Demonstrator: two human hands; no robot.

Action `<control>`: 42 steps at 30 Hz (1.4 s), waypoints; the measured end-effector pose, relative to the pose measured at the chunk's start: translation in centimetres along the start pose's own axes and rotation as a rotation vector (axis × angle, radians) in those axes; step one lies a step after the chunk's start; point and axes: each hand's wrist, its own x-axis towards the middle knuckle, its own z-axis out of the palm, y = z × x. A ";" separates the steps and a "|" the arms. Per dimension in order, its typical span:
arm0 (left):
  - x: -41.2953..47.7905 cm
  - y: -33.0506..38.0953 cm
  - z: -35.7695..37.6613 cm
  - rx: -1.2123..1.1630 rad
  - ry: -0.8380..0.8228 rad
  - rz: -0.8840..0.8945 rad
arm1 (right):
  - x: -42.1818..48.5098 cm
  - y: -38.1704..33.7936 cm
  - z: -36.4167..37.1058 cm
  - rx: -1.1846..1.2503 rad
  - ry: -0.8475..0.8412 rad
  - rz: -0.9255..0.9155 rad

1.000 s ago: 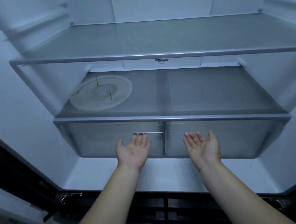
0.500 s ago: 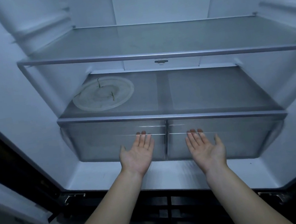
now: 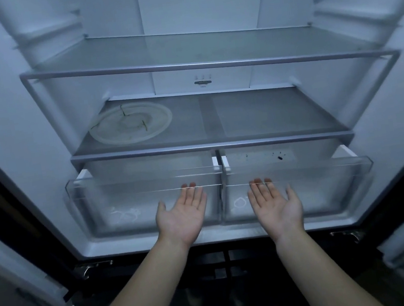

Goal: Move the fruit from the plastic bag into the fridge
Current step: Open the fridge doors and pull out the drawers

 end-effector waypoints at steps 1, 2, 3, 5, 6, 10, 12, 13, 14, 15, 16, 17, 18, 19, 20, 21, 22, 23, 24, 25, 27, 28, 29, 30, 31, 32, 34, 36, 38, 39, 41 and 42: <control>-0.6 0.0 -0.4 0.009 -0.002 -0.013 | -0.5 0.0 -0.3 0.004 -0.005 -0.006; -1.1 -0.1 -0.7 0.015 -0.006 -0.023 | -0.8 0.0 -0.5 0.002 -0.005 -0.007; -1.5 -0.1 -1.0 0.019 -0.005 -0.028 | -1.1 0.0 -0.6 -0.004 -0.004 -0.007; -2.3 0.1 -1.6 0.034 0.005 -0.037 | -1.7 0.2 -0.9 -0.008 -0.001 -0.009; -2.6 0.2 -1.8 0.042 0.007 -0.042 | -2.0 0.2 -1.1 -0.010 -0.002 -0.012; -3.5 0.1 -2.3 0.056 0.003 -0.056 | -3.6 0.5 -1.6 0.004 0.004 -0.021; -3.9 0.1 -2.6 0.057 0.002 -0.058 | -4.4 0.6 -2.0 0.000 0.015 -0.021; -4.2 0.1 -2.7 0.056 -0.003 -0.058 | -4.7 0.7 -2.1 0.001 0.016 -0.017; -4.4 0.1 -2.8 0.049 -0.006 -0.059 | -5.1 0.7 -2.2 0.010 0.015 -0.014; -4.5 0.0 -3.0 0.040 -0.002 -0.061 | -5.3 0.7 -2.3 0.020 0.017 -0.015; -4.8 -0.2 -3.3 0.039 0.005 -0.063 | -5.4 0.6 -2.5 0.026 0.017 -0.019; -5.1 -0.4 -3.7 0.051 0.001 -0.067 | -5.6 0.6 -2.8 0.028 0.010 -0.018; -5.5 -0.5 -4.0 0.067 -0.010 -0.070 | -5.8 0.5 -3.0 0.033 0.004 -0.014; -5.9 -0.6 -4.2 0.075 -0.020 -0.073 | -6.1 0.6 -3.2 0.042 0.003 -0.013; -6.1 -0.6 -4.5 0.076 -0.029 -0.075 | -6.3 0.7 -3.4 0.052 -0.003 -0.014; -6.3 -0.6 -4.7 0.077 -0.036 -0.077 | -6.5 0.9 -3.7 0.058 -0.014 -0.010; -6.4 -0.5 -4.9 0.078 -0.042 -0.078 | -6.7 1.0 -4.0 0.058 -0.028 -0.007; -6.6 -0.4 -4.9 0.074 -0.043 -0.082 | -7.0 1.0 -4.2 0.053 -0.038 -0.008; -6.7 -0.4 -5.0 0.070 -0.036 -0.083 | -7.2 1.1 -4.4 0.049 -0.055 -0.006; -6.8 -0.3 -5.0 0.073 -0.028 -0.080 | -7.5 1.1 -4.4 0.046 -0.073 -0.009; -7.3 -0.3 -5.3 0.085 -0.018 -0.067 | -7.6 1.0 -4.6 0.046 -0.113 -0.013; -7.6 -0.4 -5.5 0.084 -0.014 -0.061 | -7.5 1.0 -4.6 0.049 -0.125 -0.013; -7.8 -0.4 -5.6 0.077 -0.015 -0.058 | -7.4 1.0 -4.7 0.053 -0.131 -0.013; -8.0 -0.4 -5.7 0.068 -0.021 -0.058 | -7.3 1.0 -4.8 0.054 -0.133 -0.015; -8.2 -0.4 -5.8 0.058 -0.026 -0.062 | -7.3 1.2 -4.8 0.052 -0.128 -0.018; -8.3 -0.3 -5.8 0.048 -0.025 -0.065 | -7.3 1.3 -4.8 0.056 -0.124 -0.019; -8.4 -0.4 -5.6 0.048 -0.019 -0.066 | -7.4 1.8 -5.0 0.063 -0.131 -0.029; -8.4 -0.5 -5.5 0.063 -0.013 -0.061 | -7.6 2.0 -5.2 0.057 -0.140 -0.041; -8.4 -0.6 -5.5 0.058 -0.010 -0.056 | -7.6 1.9 -5.3 0.055 -0.146 -0.044; -8.4 -0.8 -5.4 0.054 -0.009 -0.052 | -7.7 1.8 -5.3 0.050 -0.142 -0.045; -8.5 -1.4 -5.0 0.049 -0.005 -0.054 | -7.7 1.7 -5.3 0.045 -0.134 -0.047; -8.6 -1.8 -4.9 0.053 -0.001 -0.060 | -7.7 1.8 -5.3 0.043 -0.133 -0.049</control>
